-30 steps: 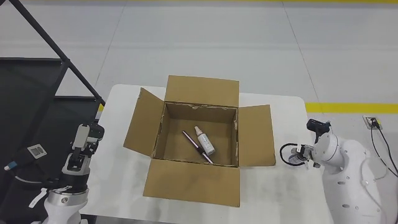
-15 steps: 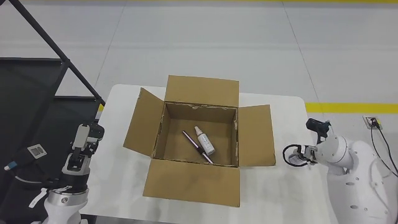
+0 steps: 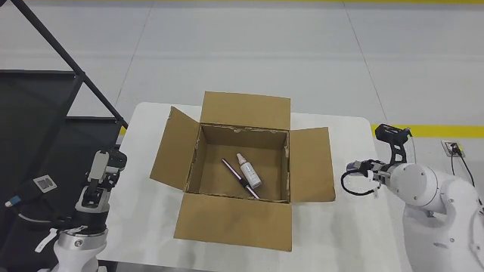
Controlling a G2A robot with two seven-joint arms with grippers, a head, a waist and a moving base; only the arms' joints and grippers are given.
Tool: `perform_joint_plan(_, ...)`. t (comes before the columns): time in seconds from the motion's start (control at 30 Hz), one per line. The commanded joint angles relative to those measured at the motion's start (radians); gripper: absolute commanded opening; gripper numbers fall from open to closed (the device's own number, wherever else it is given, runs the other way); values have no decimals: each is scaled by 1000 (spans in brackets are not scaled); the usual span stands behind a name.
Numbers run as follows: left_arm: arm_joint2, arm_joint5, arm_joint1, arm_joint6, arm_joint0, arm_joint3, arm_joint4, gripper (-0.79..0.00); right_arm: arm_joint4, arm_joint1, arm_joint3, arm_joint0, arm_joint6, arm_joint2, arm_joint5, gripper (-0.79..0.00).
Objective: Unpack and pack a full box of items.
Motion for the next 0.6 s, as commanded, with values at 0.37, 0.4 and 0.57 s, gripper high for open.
perform_joint_plan(0.37, -17, -19, -2, -1, 19, 2, -18, 0, 261, -23, -240, -66, -364, -90, 26, -785)
perform_joint_plan(0.4, -21, -20, -2, -1, 21, 2, -19, 0, 267, -23, -247, -66, -369, -105, 12, -785)
perform_joint_plan(0.57, -28, -21, -3, 4, 30, 1, -24, 0, 220, -21, -221, -15, -301, -235, -66, -785)
